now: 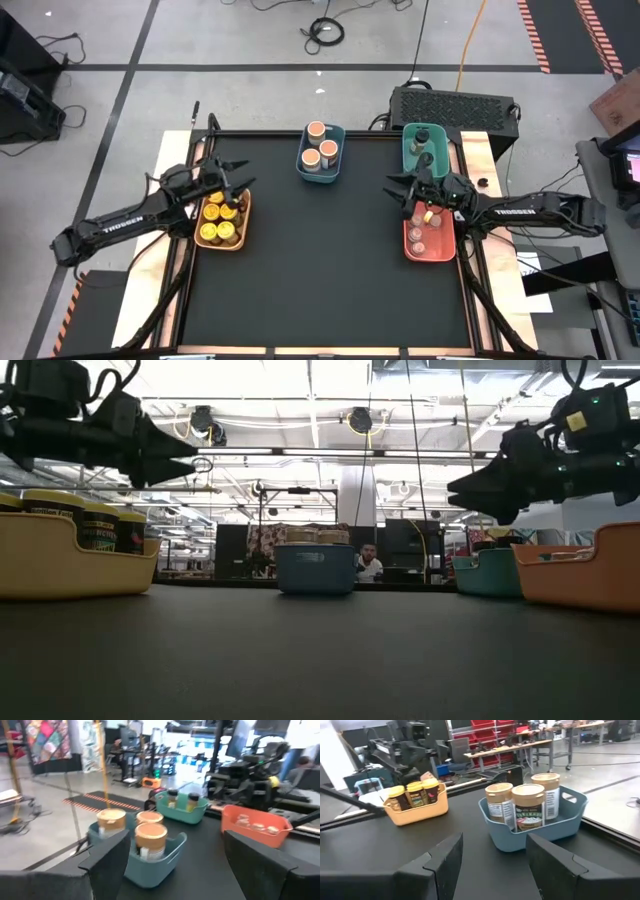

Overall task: Sort spices by type
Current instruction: Return to Home Position

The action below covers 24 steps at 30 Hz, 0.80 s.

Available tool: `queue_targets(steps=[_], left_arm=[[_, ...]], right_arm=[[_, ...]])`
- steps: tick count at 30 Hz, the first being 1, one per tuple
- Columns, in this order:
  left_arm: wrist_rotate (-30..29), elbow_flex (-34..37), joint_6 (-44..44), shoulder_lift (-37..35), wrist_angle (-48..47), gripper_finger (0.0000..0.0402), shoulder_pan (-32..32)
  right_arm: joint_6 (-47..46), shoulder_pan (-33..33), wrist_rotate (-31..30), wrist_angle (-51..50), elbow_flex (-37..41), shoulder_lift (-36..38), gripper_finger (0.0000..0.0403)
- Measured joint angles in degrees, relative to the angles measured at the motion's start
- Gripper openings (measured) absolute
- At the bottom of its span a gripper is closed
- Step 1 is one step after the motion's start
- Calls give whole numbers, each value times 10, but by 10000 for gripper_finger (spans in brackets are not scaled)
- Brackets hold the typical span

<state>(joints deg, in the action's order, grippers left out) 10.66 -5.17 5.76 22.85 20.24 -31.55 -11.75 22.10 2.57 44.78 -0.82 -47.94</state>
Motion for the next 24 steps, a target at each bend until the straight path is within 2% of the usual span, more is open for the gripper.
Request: queue_targets(steps=[7,13,24], left_arm=[[-40,0,9,-75,-80,319,0],[-40,46,-1,-106,-22,319,1],[-47,47,-43,-110,-13,319,1]], right_arm=[[20,0,8,7,0,0,210],[36,0,11,14,0,0,210],[36,0,36,36,0,1,210]])
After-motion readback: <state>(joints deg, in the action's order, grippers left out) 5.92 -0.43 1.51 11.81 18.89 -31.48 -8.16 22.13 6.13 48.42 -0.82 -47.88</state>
